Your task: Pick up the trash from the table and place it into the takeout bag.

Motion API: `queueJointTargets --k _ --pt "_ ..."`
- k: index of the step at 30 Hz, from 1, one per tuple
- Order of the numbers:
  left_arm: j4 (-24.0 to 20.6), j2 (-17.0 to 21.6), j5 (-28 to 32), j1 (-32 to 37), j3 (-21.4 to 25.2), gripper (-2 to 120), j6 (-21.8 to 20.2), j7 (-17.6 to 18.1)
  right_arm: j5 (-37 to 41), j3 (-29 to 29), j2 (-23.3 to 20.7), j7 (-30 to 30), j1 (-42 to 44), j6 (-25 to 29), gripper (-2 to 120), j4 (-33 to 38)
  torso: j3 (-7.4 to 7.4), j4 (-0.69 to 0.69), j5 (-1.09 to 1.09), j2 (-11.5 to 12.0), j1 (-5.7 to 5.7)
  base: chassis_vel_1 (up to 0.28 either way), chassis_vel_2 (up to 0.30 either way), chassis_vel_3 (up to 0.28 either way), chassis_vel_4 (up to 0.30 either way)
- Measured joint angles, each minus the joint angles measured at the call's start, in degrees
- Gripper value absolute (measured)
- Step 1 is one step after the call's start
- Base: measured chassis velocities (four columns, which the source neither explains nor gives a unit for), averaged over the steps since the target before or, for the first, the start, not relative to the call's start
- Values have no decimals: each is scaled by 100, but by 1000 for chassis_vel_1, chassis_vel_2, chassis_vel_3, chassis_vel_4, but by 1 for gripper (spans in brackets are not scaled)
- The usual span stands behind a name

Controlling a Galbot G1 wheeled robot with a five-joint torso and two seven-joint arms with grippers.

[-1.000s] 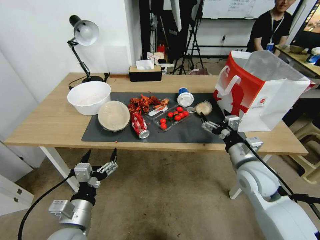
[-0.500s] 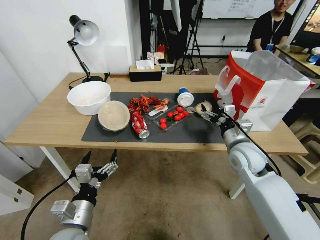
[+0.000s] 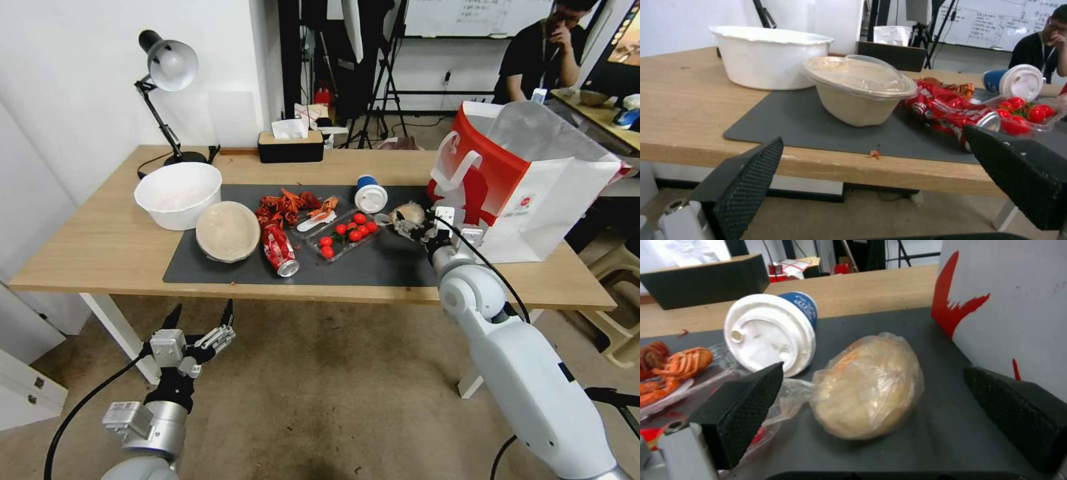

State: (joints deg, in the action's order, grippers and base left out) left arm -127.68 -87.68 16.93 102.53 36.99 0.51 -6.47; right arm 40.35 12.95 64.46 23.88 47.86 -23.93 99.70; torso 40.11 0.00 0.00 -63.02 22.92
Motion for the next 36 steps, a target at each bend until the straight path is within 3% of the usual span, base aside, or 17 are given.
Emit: queueJointTargets --k 21,30,36 --pt "72 38 75 7 16 100 14 11 218 -196 110 248 -538 -461 100 -545 0 0 1 0 0 0 0 0 0" --pt "118 42 124 66 37 100 115 11 245 -212 157 265 -548 -533 78 -646 0 1 0 0 0 0 0 0 0" --pt "172 98 225 4 93 100 125 14 350 -175 153 269 -511 -559 56 -652 0 0 0 -1 0 0 0 0 0"
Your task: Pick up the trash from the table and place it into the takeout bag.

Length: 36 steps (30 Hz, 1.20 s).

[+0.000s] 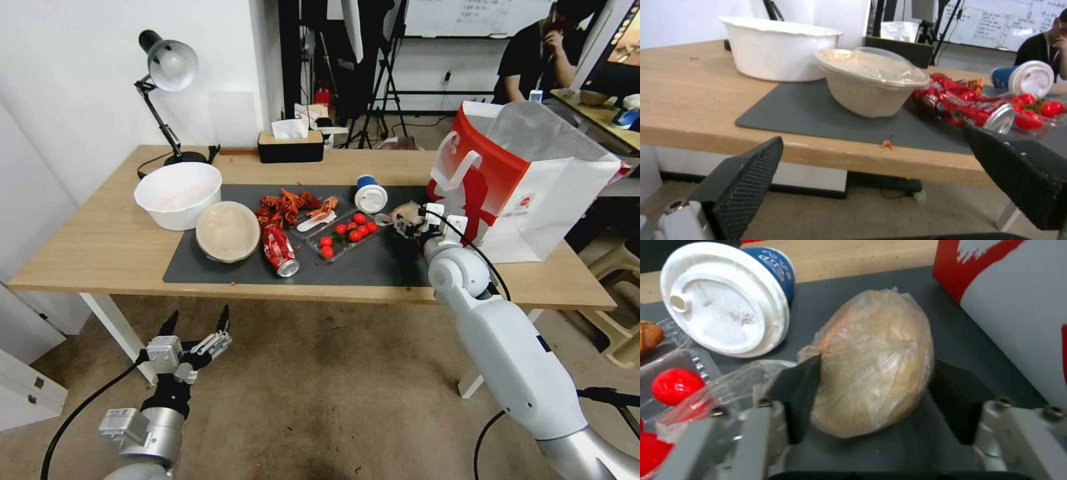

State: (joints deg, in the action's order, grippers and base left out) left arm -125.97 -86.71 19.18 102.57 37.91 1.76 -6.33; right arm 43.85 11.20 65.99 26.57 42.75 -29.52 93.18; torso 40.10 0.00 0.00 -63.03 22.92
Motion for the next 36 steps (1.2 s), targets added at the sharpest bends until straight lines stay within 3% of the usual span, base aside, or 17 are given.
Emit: queueJointTargets --k 15,21,26,36 --pt "-110 15 122 -15 -21 100 -42 59 26 165 -229 -144 290 128 5 353 0 -1 1 0 0 0 0 0 0" --pt "-156 7 144 -27 -37 100 -45 80 -41 265 -418 -245 458 133 3 765 0 0 0 0 0 0 0 0 0" --pt "-313 32 245 8 -49 100 -97 80 -247 523 -872 -577 1002 126 3 1767 0 -1 0 0 -1 0 0 0 0" --pt "-387 108 292 62 -32 100 -68 76 -962 1650 -1633 -1485 2214 414 3 3223 -1 -2 0 0 -1 0 0 0 0"
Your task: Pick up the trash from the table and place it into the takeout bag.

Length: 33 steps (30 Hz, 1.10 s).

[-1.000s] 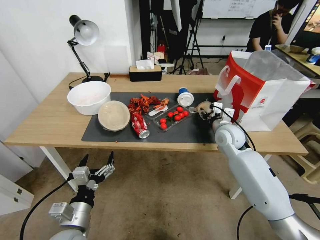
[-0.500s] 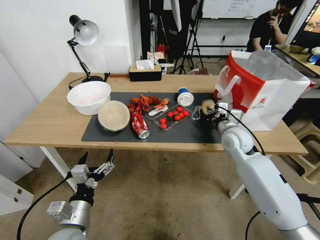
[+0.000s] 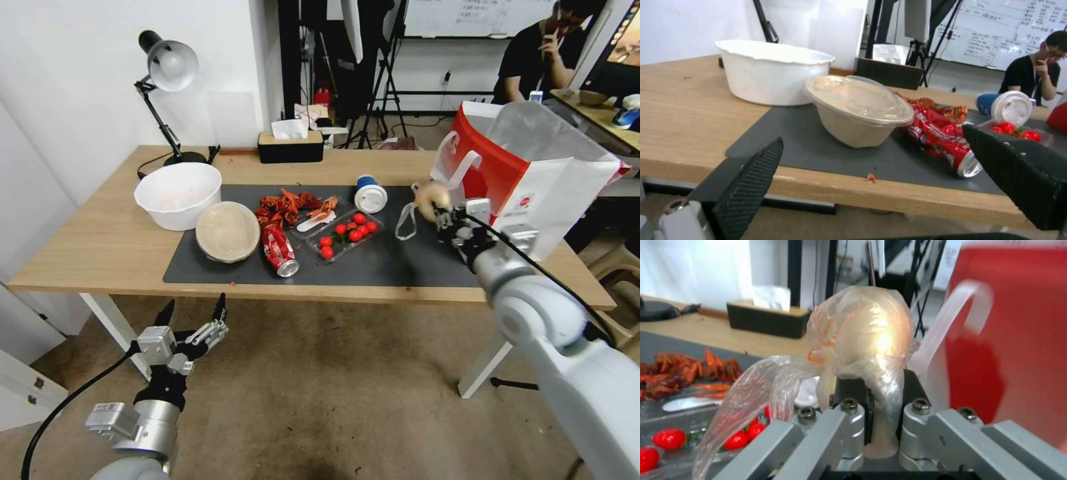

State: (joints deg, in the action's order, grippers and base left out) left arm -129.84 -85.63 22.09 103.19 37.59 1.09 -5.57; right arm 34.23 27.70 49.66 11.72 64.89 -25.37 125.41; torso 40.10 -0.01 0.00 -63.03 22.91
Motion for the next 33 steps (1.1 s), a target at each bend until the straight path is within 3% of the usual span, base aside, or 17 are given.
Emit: queueJointTargets --k 7,14,23,33 --pt "0 14 0 -1 -46 100 17 -9 -342 280 -112 -55 153 541 3 272 1 1 0 0 0 0 0 0 0" --pt "-28 18 29 51 -49 100 65 -51 -25 384 -293 732 -508 704 3 211 1 2 0 0 0 0 0 0 0" --pt "-58 -2 46 47 -69 100 93 -94 351 384 -581 1660 -1390 513 3 -382 1 2 0 1 1 0 0 0 0" --pt "-50 -19 31 58 -88 100 95 -107 809 418 -672 1801 -1770 108 3 -903 1 1 0 1 2 0 0 0 0"
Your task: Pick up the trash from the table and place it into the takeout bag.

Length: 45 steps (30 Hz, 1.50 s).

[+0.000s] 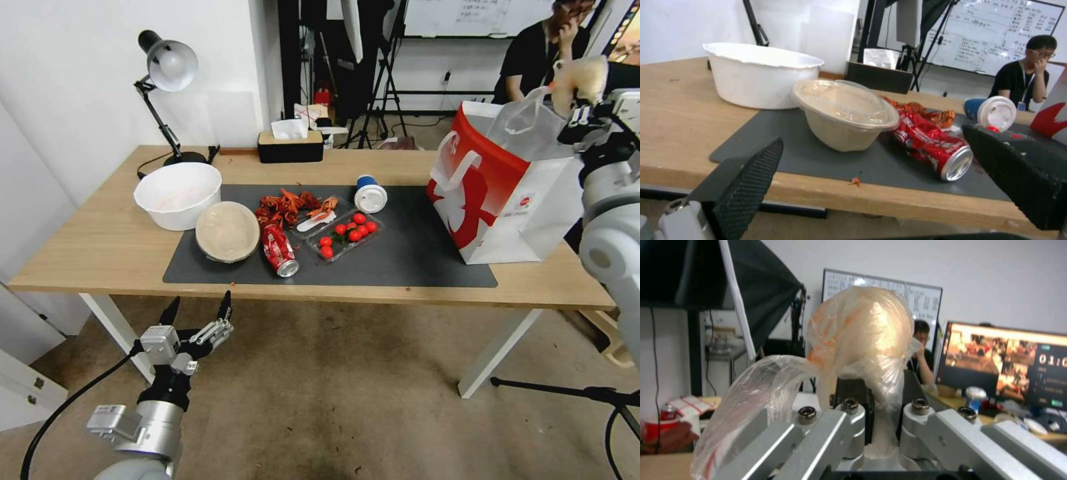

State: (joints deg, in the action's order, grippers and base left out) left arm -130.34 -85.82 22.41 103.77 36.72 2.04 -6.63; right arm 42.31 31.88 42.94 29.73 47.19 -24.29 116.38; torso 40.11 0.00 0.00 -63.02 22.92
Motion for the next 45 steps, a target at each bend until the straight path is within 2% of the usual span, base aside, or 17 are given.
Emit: queueJointTargets --k 2,5,6,8,9,13,15,21,22,26,27,28,37,45 --pt "4 7 0 0 3 100 1 -1 38 -5 12 -19 -11 -105 3 -65 0 0 0 0 0 0 0 0 0" --pt "5 23 -1 1 19 100 1 -1 68 -26 49 -57 -11 -293 13 -168 0 0 1 0 0 0 0 0 0" --pt "5 23 -1 1 19 100 1 -1 68 -26 49 -57 -11 -293 13 -168 0 0 1 0 0 0 0 0 0" --pt "4 30 -1 14 31 100 7 0 123 -43 67 -59 -13 -377 25 -203 0 0 0 0 0 0 0 0 0" --pt "4 30 -1 14 31 100 7 0 123 -43 67 -59 -13 -377 25 -203 0 0 0 0 0 0 0 0 0" --pt "-94 19 -21 53 47 100 88 10 187 -67 54 -63 -25 -413 44 -264 0 0 0 0 0 0 0 0 0" --pt "-101 26 -21 52 58 100 88 11 191 -75 47 -66 -37 -417 48 -273 0 0 0 0 0 0 0 0 0" --pt "-91 42 -10 32 67 100 77 19 210 -119 47 -81 -95 -433 71 -295 0 1 0 0 -1 0 0 0 0" --pt "-91 42 -10 32 67 100 77 19 210 -119 47 -81 -95 -433 71 -295 0 1 0 0 -1 0 0 0 0" --pt "-62 26 -9 15 47 100 57 19 210 -132 59 -100 -70 -435 91 -293 0 0 0 0 0 0 0 0 0" --pt "-62 26 -9 15 47 100 57 19 210 -132 59 -100 -70 -435 91 -293 0 0 0 0 0 0 0 0 0" --pt "-60 24 -9 11 45 100 53 19 210 -132 60 -107 -53 -435 96 -283 0 0 0 0 0 0 0 0 0" --pt "-56 22 -4 16 42 100 43 20 369 -125 70 -155 35 -204 100 -124 0 0 0 -1 0 0 0 0 0" --pt "-63 28 15 10 67 100 37 18 564 -124 119 -561 390 456 100 213 0 0 0 -1 -1 0 0 0 0"
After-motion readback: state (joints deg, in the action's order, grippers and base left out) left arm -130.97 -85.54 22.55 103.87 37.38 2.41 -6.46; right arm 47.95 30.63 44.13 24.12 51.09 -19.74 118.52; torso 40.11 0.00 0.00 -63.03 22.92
